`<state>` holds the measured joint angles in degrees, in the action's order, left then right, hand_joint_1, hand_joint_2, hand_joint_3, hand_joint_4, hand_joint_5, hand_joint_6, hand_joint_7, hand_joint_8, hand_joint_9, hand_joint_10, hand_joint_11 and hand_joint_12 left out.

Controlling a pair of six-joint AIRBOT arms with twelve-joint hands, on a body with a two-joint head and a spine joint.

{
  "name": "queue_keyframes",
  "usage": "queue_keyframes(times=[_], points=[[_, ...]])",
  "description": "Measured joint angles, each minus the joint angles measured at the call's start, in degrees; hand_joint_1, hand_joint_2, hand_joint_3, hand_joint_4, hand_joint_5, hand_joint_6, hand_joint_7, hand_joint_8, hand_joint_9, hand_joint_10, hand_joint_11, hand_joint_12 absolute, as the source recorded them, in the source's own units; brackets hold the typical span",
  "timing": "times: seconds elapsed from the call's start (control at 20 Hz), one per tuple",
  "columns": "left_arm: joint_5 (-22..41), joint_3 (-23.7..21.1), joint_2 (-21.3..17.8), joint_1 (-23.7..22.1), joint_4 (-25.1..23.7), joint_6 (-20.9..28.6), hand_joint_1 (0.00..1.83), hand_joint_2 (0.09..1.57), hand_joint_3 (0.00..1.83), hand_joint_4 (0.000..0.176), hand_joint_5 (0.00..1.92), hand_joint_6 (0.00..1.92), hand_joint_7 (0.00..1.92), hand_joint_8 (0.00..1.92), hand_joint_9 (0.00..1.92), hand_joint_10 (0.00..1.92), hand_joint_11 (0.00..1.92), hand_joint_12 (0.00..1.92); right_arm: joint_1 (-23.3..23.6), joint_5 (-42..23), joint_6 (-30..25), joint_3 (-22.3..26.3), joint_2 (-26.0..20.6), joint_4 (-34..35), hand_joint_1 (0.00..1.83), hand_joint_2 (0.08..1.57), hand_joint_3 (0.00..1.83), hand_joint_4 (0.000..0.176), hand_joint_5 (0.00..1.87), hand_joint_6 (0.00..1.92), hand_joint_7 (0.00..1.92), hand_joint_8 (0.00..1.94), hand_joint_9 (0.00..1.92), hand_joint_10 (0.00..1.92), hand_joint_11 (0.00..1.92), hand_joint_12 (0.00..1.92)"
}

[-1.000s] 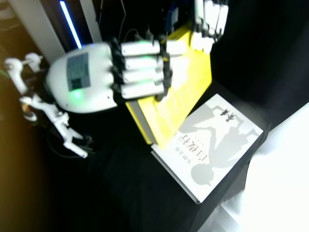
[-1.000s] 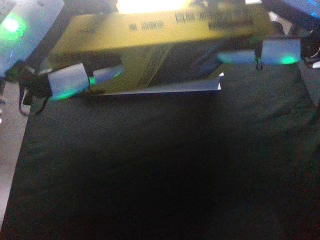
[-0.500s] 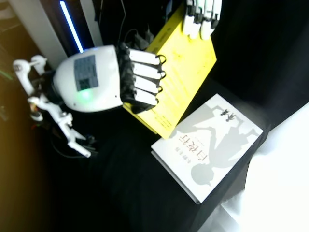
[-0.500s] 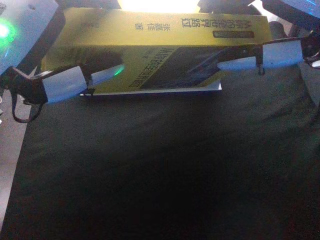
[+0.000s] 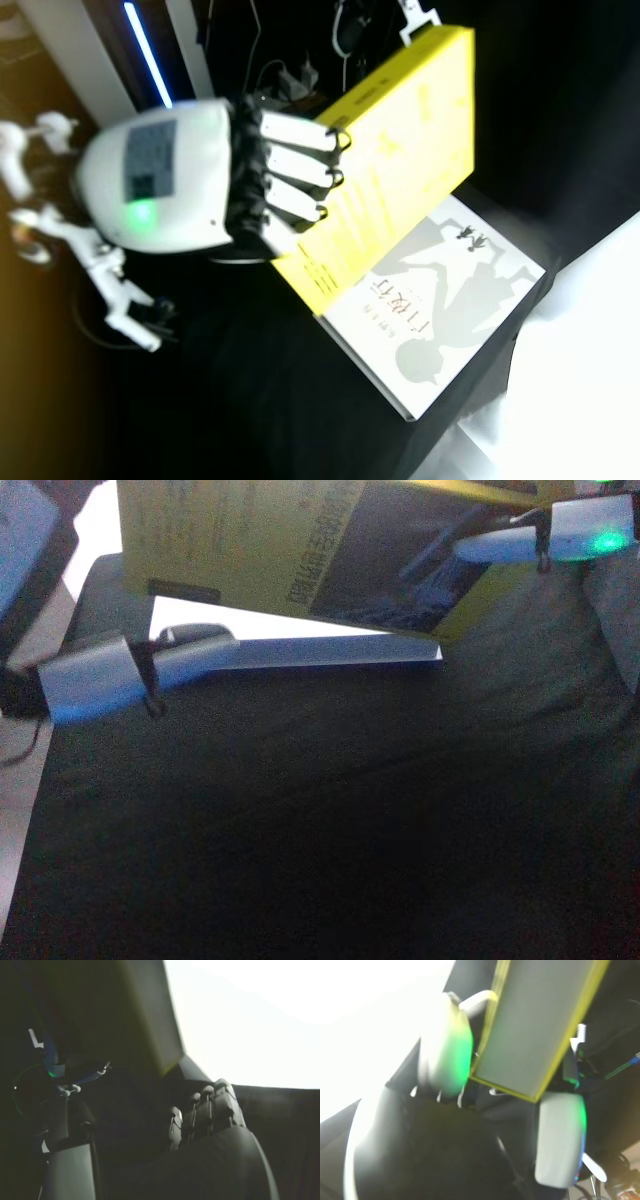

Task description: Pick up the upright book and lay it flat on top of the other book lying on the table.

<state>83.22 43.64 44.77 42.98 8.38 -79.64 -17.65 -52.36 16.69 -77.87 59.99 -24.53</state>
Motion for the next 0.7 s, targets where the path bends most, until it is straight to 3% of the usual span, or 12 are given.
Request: queue_keyframes(times=[0.1,0.25,0.35,0.45,0.7], points=[[1.75,-0.74,-0.20,3.15,1.86,-0.04,0.78,0.91,0.00,0.176,0.00,0.00,0.00,0.00,0.00,0.00,0.00,0.00,1.79,-0.11,2.23,0.04,0.00,-0.02,1.06,1.32,0.00,0.000,0.62,1.52,1.24,1.93,1.51,1.92,1.60,1.92],[2.82,-0.85,-0.35,4.37,3.41,-0.07,0.76,0.93,0.00,0.176,0.00,0.00,0.00,0.00,0.00,0.00,0.00,0.00,2.29,0.11,3.78,-0.72,-0.02,1.77,1.05,1.34,0.00,0.000,0.59,1.56,1.38,1.94,1.64,1.92,1.70,1.92],[2.82,-0.85,0.37,4.96,3.43,-0.04,0.78,0.96,0.01,0.176,0.00,0.00,0.00,0.00,0.00,0.00,0.00,0.00,3.96,2.89,5.86,-1.62,-0.04,1.92,1.08,1.30,0.00,0.000,0.65,1.48,1.34,1.94,1.56,1.92,1.63,1.92],[2.23,-0.96,0.83,5.11,2.64,-0.04,0.81,0.96,0.01,0.176,0.00,0.00,0.00,0.00,0.00,0.00,0.00,0.00,5.88,5.05,7.69,-2.21,-0.02,2.49,1.09,1.29,0.00,0.000,0.66,1.46,1.39,1.94,1.62,1.92,1.67,1.92],[1.53,-0.90,1.44,5.09,1.99,-0.07,0.76,0.94,0.00,0.176,0.00,0.00,0.00,0.00,0.00,0.00,0.00,0.00,7.89,7.06,8.07,-5.09,2.23,2.38,1.09,1.27,0.00,0.000,0.69,1.42,1.24,1.94,1.50,1.92,1.57,1.92]])
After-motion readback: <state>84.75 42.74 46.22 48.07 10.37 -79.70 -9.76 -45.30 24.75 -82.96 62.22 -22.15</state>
